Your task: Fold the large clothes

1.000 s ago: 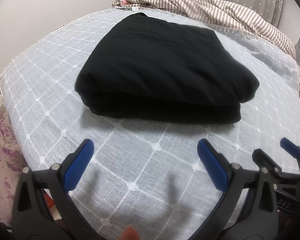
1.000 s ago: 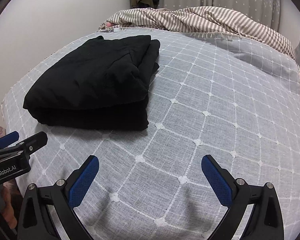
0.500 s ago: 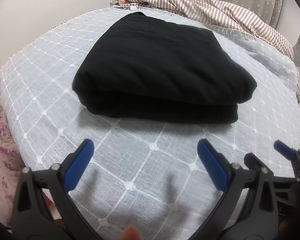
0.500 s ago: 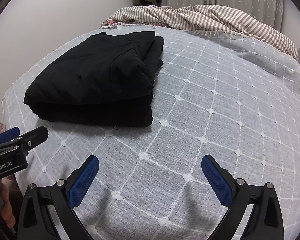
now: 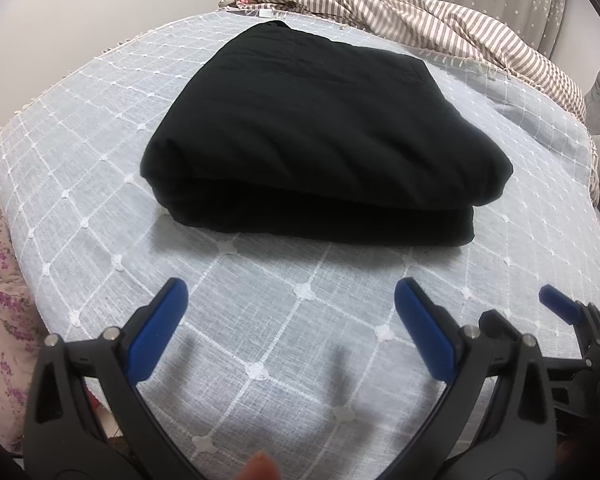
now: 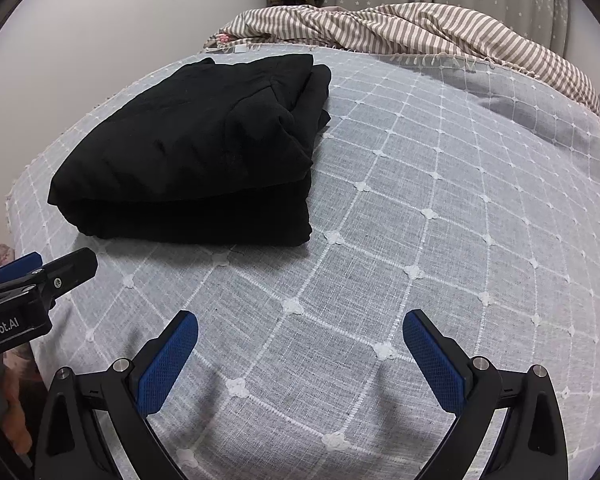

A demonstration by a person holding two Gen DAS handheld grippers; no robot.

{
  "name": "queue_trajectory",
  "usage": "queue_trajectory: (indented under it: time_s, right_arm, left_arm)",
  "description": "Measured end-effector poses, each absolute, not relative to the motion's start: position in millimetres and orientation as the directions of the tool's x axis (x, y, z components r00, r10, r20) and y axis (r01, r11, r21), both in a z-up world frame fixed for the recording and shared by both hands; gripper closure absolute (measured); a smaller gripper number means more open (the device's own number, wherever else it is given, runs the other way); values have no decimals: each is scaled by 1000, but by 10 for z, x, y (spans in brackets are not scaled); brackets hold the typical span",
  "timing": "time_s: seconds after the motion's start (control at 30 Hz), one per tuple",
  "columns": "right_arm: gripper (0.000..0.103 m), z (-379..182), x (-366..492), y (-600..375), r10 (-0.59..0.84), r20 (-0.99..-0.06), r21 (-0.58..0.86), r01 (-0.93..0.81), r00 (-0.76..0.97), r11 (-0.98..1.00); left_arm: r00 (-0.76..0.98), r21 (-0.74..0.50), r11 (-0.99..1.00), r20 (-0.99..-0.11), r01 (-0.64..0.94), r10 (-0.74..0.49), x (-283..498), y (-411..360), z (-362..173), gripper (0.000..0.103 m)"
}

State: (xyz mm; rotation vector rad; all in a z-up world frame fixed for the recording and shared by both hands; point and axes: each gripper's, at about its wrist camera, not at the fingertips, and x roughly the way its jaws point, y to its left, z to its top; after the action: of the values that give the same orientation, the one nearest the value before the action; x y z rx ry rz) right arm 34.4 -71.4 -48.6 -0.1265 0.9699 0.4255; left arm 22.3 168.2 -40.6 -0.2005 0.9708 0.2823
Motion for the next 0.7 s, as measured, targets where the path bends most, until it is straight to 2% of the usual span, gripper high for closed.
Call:
queue_trajectory:
  time_s: [0.7]
  right_arm:
    - [0,-472,346,-740,301,-818,93,-404,491,910]
  left_arm:
    - [530,-47,947,-837,-319,137,224,1650,-425,0]
